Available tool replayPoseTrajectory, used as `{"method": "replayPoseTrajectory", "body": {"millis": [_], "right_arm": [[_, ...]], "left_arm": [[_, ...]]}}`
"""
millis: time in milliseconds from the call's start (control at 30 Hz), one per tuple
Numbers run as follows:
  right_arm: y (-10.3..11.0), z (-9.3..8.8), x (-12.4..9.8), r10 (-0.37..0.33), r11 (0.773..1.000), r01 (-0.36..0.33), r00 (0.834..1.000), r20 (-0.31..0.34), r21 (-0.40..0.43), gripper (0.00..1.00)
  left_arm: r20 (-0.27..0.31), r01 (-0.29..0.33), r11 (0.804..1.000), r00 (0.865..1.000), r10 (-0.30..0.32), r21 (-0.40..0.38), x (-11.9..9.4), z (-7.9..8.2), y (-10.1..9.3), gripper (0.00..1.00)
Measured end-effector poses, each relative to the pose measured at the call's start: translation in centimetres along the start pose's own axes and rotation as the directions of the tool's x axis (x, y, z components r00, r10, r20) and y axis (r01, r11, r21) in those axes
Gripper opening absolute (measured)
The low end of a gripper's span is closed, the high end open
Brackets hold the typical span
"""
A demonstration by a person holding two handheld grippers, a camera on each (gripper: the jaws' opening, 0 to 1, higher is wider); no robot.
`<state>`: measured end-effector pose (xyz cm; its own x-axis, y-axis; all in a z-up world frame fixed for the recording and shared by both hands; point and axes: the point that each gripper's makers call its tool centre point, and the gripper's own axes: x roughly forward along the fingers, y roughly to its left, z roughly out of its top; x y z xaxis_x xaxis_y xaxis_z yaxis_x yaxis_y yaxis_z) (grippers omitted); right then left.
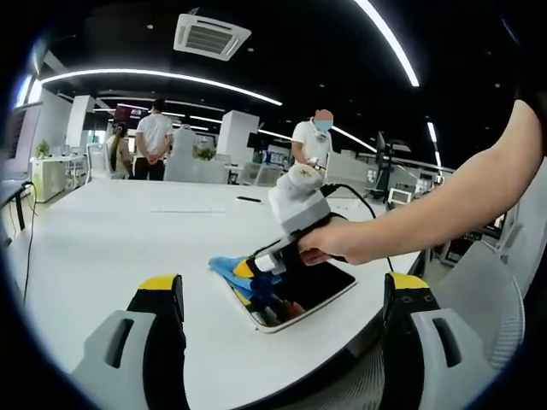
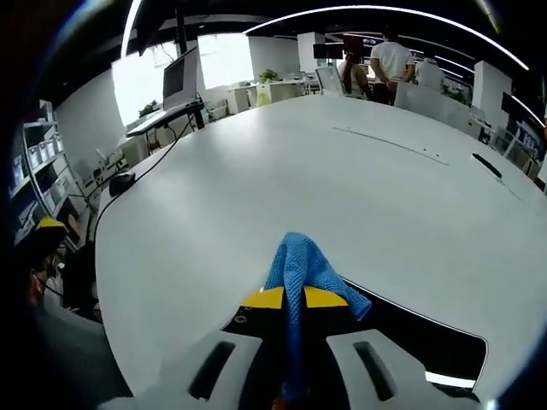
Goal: Wipe the mirror surface with the cleaning cloth until all visible marks leave the cleaned area.
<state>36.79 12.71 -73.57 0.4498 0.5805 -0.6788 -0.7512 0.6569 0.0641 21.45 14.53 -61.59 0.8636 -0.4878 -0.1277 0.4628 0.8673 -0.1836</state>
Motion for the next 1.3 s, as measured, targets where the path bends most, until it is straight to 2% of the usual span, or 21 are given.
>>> {"method": "replayPoseTrajectory", "body": {"millis": [200, 867, 1000, 1100, 1167, 1300], "right_arm": [[1.0, -0.6, -0.6, 0.020, 0.999, -0.020, 1.000, -0.009, -0.034, 0.01], [2.8, -1.7, -1.7, 0.064, 0.997, -0.065, 0.998, -0.015, -0.030, 0.01], [2.9, -1.7, -1.7, 0.046, 0.994, -0.046, 0.999, -0.008, -0.101, 0.01], [2.8, -1.6, -1.6, 0.045, 0.993, -0.046, 0.999, -0.010, -0.106, 0.01], [2.5, -1.5, -1.4, 0.040, 0.986, -0.041, 0.999, -0.010, -0.161, 0.01], [2.4, -1.5, -1.5, 0.041, 0.985, -0.043, 0.999, -0.012, -0.165, 0.01]], "left_arm": [[0.015, -0.006, 1.000, 1.000, 0.006, 0.001, 0.0, 0.2, 0.1, 0.97], [0.023, -0.002, 1.000, 1.000, 0.002, -0.001, -0.1, 0.4, 0.1, 0.96], [0.026, -0.004, 1.000, 1.000, 0.004, -0.002, -0.2, 0.5, 0.1, 0.95], [0.026, -0.004, 1.000, 1.000, 0.004, -0.002, -0.2, 0.4, 0.1, 0.95], [0.027, 0.001, 1.000, 1.000, -0.001, -0.001, -0.2, 0.5, 0.1, 0.96], [0.029, 0.001, 1.000, 1.000, -0.001, 0.001, -0.2, 0.5, 0.1, 0.96]]}}
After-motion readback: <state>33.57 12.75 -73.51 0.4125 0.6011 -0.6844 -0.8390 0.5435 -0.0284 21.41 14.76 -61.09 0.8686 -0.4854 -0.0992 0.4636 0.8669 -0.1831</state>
